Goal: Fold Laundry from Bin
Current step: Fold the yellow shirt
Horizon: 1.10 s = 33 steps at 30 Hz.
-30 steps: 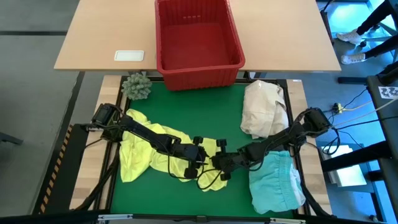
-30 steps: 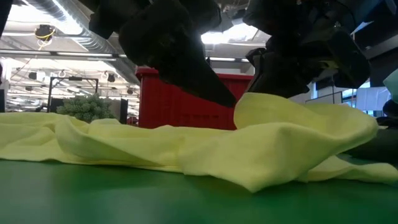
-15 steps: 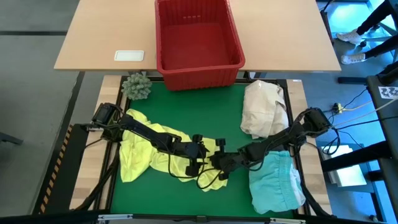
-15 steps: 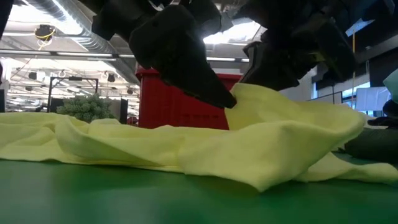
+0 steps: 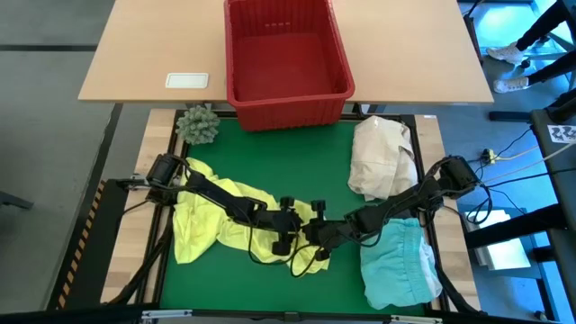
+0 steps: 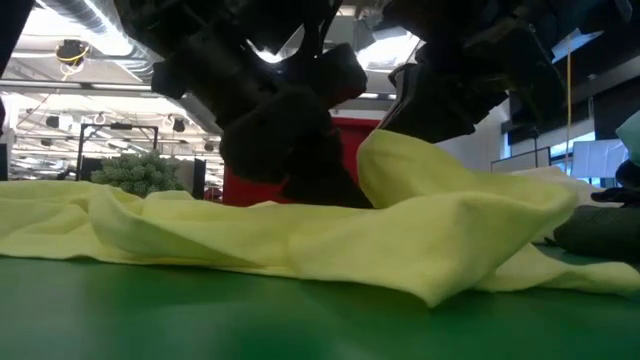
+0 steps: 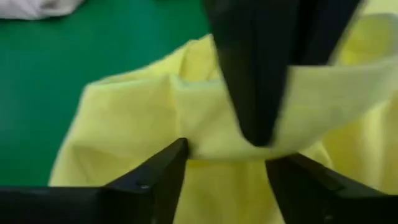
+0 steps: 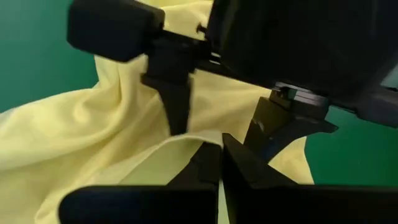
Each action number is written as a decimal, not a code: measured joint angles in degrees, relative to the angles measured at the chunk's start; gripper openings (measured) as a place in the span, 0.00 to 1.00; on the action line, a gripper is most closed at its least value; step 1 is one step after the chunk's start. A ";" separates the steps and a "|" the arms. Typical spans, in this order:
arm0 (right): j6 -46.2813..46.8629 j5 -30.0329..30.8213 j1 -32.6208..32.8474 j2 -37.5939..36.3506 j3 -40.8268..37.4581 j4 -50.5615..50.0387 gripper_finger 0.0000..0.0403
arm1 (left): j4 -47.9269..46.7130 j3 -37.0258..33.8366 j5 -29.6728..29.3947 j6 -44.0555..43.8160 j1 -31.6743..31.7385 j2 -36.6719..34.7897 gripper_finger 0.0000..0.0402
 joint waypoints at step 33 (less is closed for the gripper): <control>12.43 -2.07 1.36 -7.63 0.07 -24.47 0.57 | 4.87 -0.09 -2.93 8.99 -2.36 -0.43 0.00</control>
